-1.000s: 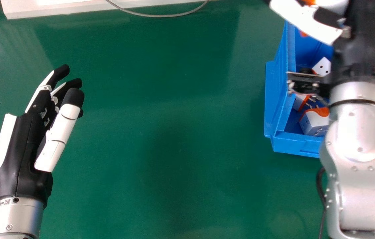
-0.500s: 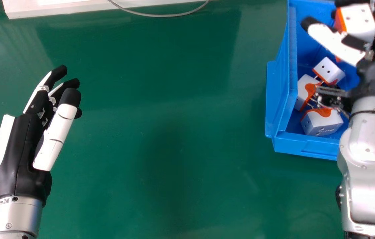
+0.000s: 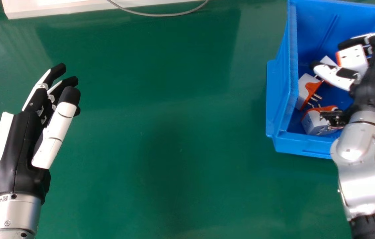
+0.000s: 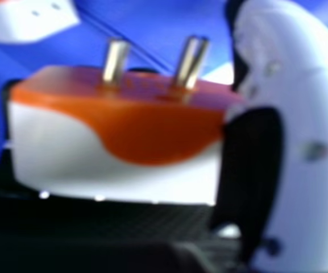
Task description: Pick all objects and put in blue box
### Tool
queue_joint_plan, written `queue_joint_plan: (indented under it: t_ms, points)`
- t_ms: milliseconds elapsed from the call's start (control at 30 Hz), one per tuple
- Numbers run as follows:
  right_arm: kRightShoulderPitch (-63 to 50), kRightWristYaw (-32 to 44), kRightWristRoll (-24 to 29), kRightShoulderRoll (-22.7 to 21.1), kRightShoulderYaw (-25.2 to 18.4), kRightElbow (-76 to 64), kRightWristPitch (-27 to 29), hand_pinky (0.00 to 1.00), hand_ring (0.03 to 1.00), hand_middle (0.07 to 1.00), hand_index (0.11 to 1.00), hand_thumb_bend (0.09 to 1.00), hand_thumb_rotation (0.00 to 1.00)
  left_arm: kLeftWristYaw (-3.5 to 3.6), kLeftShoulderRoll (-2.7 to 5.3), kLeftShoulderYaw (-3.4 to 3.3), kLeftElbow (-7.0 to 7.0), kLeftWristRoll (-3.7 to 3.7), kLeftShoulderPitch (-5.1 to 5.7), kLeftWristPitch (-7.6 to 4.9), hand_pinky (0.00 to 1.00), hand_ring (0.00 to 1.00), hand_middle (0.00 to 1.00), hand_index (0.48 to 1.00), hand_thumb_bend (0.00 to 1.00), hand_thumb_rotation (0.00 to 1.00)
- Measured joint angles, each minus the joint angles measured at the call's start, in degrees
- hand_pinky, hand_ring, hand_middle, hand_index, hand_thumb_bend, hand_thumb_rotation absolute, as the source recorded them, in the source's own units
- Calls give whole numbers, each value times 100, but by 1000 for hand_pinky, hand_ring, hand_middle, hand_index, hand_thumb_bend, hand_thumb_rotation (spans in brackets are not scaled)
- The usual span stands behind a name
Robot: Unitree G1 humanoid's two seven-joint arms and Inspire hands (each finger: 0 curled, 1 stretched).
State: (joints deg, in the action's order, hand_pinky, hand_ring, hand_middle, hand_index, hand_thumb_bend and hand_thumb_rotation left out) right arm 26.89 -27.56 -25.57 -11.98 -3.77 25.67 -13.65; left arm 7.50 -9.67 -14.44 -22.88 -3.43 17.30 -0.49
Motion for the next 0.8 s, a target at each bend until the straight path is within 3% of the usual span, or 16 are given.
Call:
queue_joint_plan:
  t_ms: [333, 600, 800]
  points:
    - [450, -110, -7, -283, 338, 1394, 24, 331, 408, 490, 517, 493, 0, 4, -1, -7, 20, -1, 3, -18, 776, 847, 855, 886, 725, 771]
    - [480, -156, -205, -469, 628, 1460, 84, 331, 423, 509, 494, 494, 0, 7, -1, -6, 19, -8, 5, -18, 773, 846, 853, 885, 731, 768]
    - [412, 66, 20, -562, 613, 1372, 539, 333, 421, 516, 514, 492, 0, 9, -1, -5, 18, -7, 4, -17, 772, 845, 853, 884, 737, 767]
